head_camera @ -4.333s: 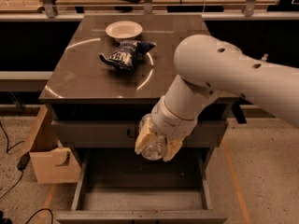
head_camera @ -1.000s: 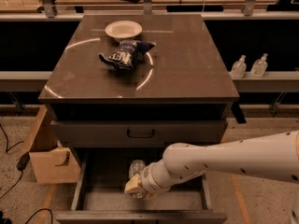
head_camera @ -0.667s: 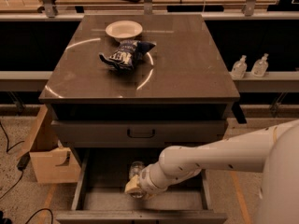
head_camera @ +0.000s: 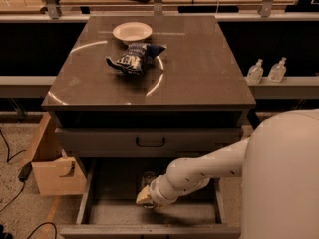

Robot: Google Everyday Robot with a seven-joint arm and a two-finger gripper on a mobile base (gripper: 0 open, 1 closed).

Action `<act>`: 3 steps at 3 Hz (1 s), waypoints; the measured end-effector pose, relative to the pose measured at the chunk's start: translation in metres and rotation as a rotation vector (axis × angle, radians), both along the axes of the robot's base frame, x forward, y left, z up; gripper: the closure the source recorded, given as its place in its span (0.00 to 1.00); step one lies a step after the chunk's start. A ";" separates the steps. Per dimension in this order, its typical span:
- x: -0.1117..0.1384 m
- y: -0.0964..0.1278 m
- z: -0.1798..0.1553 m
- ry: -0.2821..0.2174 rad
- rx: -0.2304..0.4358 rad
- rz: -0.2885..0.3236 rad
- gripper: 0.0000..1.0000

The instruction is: Place 7up can into middle drawer

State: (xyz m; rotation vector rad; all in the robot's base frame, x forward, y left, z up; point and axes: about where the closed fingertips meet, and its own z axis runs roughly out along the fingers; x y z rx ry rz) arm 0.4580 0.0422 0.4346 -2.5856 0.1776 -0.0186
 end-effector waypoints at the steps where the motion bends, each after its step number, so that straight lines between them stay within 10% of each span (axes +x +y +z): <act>1: 0.006 -0.003 -0.012 0.001 -0.015 -0.006 0.62; 3: 0.002 -0.007 -0.022 0.032 -0.053 0.009 0.07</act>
Offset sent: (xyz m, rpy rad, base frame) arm 0.0088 -0.0102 -0.0268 -0.0551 0.0229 0.0032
